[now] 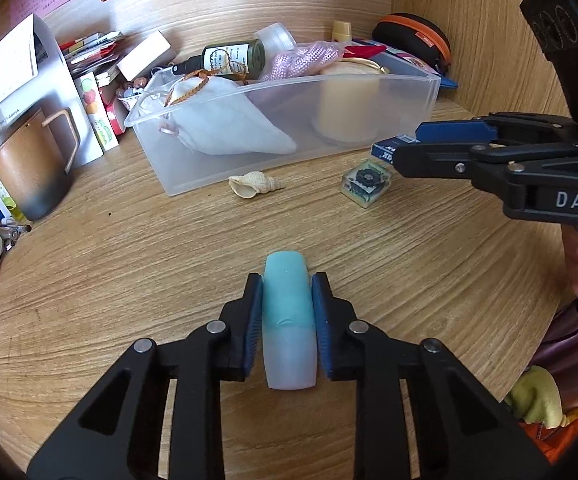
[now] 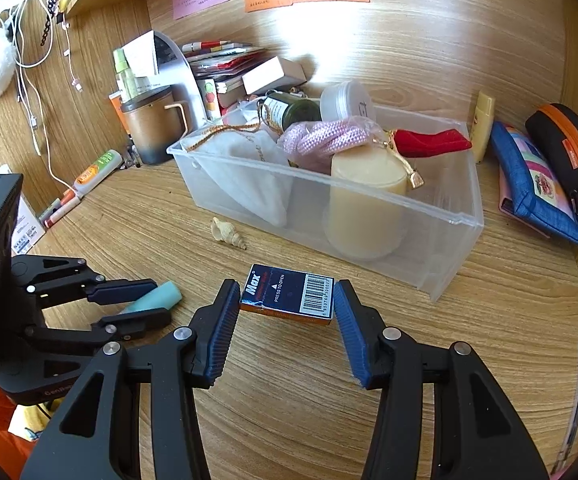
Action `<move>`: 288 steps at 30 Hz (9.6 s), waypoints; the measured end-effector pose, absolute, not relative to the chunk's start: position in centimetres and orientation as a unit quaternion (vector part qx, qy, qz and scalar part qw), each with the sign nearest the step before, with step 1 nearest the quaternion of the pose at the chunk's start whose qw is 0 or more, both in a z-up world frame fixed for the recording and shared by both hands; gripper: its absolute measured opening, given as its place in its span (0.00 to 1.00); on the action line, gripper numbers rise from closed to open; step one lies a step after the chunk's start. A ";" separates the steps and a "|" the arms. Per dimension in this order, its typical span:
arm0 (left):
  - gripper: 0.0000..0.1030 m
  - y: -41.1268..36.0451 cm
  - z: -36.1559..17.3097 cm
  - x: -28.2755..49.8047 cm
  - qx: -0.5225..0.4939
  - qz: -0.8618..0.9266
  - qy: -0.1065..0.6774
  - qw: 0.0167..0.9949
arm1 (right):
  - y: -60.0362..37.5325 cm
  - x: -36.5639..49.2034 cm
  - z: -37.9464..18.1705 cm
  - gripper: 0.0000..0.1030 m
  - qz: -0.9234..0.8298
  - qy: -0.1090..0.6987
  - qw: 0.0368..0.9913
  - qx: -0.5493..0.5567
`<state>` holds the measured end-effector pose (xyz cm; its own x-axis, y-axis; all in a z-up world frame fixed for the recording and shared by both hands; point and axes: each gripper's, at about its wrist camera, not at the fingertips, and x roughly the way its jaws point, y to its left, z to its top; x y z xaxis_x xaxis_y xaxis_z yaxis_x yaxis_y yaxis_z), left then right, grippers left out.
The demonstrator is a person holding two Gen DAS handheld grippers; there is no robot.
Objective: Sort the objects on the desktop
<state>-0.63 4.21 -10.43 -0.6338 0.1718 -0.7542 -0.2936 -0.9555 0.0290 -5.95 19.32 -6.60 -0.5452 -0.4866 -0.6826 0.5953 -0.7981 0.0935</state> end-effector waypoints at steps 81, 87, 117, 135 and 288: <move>0.27 4.9 -3.5 -14.0 -0.352 0.920 0.021 0.170 | 21.3 -15.6 -2.7 0.51 -0.910 0.067 0.227 0.342; 0.43 4.9 -2.9 -13.0 -0.340 0.926 0.028 0.163 | 21.1 -14.7 -2.1 0.55 -0.912 0.069 0.225 0.335; 0.87 0.8 -4.1 -6.6 -0.317 0.941 0.042 0.108 | 18.3 -7.7 -4.1 0.77 -0.910 0.093 0.220 0.340; 0.88 0.0 -9.3 -7.1 -0.395 0.913 0.012 0.101 | 16.7 -7.9 -9.1 0.77 -0.878 0.097 0.227 0.411; 0.39 1.7 -2.4 -6.8 -0.331 0.932 -0.015 0.146 | 20.1 -7.7 -2.0 0.22 -0.909 0.067 0.261 0.319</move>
<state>-6.80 1.68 -2.44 -0.7378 0.2822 -0.6133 -0.2621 -0.9569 -0.1249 -7.68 20.06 -2.02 -0.6602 -0.4314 -0.6148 0.5170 -0.8548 0.0445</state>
